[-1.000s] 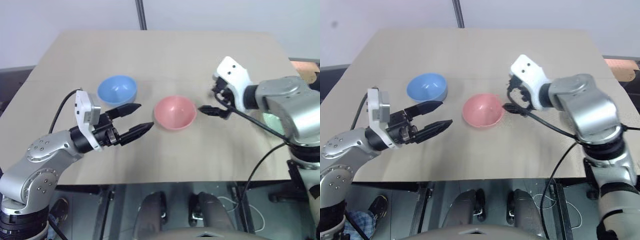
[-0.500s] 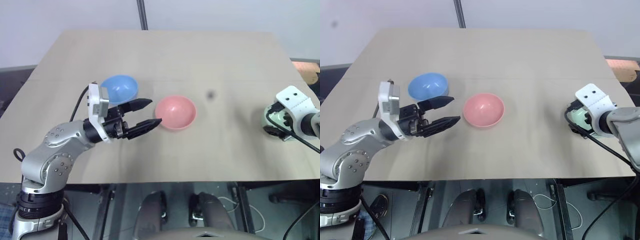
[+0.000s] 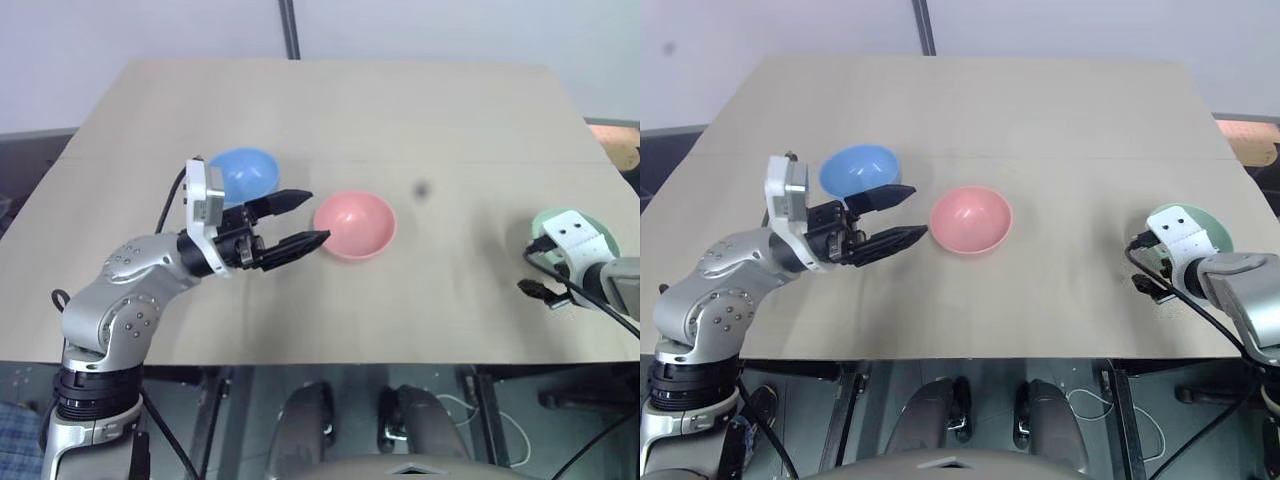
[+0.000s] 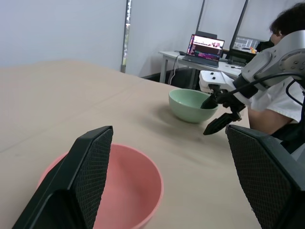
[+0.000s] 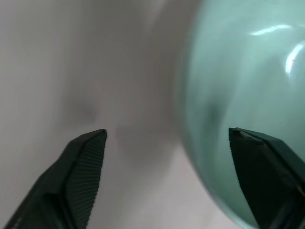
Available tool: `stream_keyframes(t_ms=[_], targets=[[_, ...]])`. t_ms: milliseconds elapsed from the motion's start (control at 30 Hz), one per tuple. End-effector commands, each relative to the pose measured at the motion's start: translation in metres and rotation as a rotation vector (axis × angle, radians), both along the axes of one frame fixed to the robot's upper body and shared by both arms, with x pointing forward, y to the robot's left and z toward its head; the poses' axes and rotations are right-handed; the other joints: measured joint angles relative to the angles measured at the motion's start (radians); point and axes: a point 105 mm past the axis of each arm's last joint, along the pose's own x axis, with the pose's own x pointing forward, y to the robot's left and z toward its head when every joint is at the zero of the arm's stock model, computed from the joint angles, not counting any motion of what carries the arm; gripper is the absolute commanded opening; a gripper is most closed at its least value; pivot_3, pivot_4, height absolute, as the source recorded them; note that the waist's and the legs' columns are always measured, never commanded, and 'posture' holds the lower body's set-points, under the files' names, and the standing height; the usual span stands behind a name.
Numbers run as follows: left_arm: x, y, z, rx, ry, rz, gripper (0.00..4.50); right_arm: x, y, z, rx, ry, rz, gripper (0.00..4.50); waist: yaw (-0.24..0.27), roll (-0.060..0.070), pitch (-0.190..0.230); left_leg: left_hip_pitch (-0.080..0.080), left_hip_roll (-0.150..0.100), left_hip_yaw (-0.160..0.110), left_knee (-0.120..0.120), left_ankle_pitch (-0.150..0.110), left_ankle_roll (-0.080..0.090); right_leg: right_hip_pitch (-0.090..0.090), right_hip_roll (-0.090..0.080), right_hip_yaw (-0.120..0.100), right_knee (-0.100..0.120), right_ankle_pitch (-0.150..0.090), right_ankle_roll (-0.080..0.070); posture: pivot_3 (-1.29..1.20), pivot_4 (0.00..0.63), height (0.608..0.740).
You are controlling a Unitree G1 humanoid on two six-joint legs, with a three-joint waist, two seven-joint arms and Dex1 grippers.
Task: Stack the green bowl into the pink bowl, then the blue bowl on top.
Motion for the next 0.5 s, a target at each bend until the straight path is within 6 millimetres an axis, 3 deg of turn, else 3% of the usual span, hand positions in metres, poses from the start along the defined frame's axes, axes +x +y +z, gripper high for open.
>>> stream_keyframes(t_ms=[33,67,233,267,500], targets=[[-0.005,0.001,0.01,-0.018,-0.04,-0.014,4.01,0.0,-0.005,0.007,-0.01,-0.032,-0.024,2.75,0.001,0.0,0.0,0.0,0.0,0.0,0.0,0.0,0.0,0.0,0.0,0.0,0.0,0.0,0.0,0.0,0.15,0.74],[-0.005,0.001,0.009,-0.017,-0.038,-0.015,4.01,0.0,-0.004,0.006,-0.009,-0.031,-0.022,2.56,0.0,0.0,0.0,0.0,0.0,0.0,0.0,0.0,0.0,0.0,0.0,0.0,0.0,0.0,0.0,0.0,0.15,0.74],[-0.007,0.0,0.005,-0.005,-0.034,-0.018,4.01,0.0,-0.002,0.007,-0.007,-0.034,-0.014,0.25,0.001,0.0,0.0,0.0,0.0,0.0,0.0,0.0,0.0,0.0,0.0,0.0,0.0,0.0,0.0,0.0,0.15,0.74],[-0.007,0.0,0.005,-0.006,-0.034,-0.017,4.01,0.001,-0.001,0.008,-0.007,-0.036,-0.009,0.07,0.002,-0.002,-0.001,0.0,0.0,0.0,0.0,0.0,0.0,0.0,0.0,0.0,0.0,0.0,0.0,0.0,0.15,0.74],[-0.007,0.001,0.004,-0.004,-0.033,-0.014,4.01,0.009,0.014,0.02,-0.013,-0.067,0.079,0.07,-0.002,-0.002,-0.001,0.001,0.0,0.0,0.0,0.0,0.0,0.001,0.0,0.0,0.0,0.0,0.0,0.0,0.15,0.74]])
